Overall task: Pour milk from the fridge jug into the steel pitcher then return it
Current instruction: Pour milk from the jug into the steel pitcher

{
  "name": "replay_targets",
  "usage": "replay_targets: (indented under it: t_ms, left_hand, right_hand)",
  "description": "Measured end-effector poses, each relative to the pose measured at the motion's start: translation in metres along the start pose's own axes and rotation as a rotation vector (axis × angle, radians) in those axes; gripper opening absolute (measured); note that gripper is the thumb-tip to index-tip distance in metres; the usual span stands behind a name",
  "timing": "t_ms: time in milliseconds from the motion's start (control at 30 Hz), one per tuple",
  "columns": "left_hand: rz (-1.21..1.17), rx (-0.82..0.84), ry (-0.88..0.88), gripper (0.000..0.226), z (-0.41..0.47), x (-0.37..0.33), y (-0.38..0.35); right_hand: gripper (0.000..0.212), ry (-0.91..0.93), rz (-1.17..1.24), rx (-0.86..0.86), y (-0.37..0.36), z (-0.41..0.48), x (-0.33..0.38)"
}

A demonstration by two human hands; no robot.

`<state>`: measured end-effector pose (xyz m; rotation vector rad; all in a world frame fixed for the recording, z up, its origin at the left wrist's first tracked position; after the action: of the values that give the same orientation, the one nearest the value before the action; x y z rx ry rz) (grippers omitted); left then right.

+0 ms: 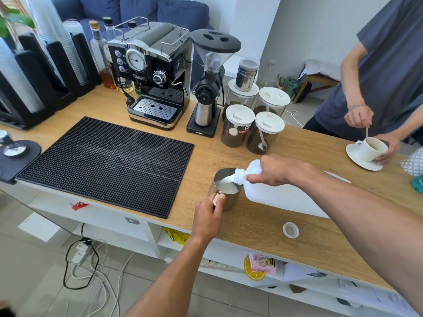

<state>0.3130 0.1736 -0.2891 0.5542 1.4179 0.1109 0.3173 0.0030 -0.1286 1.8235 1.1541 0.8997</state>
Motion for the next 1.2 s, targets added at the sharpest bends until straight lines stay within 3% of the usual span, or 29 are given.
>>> replay_targets:
  t_ms: [1200]
  left_hand:
    - [0.012,-0.008,-0.023,0.041,0.001,0.0023,-0.0006]
  right_hand:
    - [0.053,-0.008,-0.023,-0.007,0.0008,-0.0027,0.0021]
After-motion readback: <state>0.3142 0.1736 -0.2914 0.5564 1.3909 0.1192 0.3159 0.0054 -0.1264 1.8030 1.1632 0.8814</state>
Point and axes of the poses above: each hand's wrist, its own z-axis towards the middle knuckle, its own y-axis out of the back of the hand, x = y × z, the point moved 5 cm from there along z, towards the middle knuckle, and after that the axes turned 10 degrees about z, right-handed, at the moved point
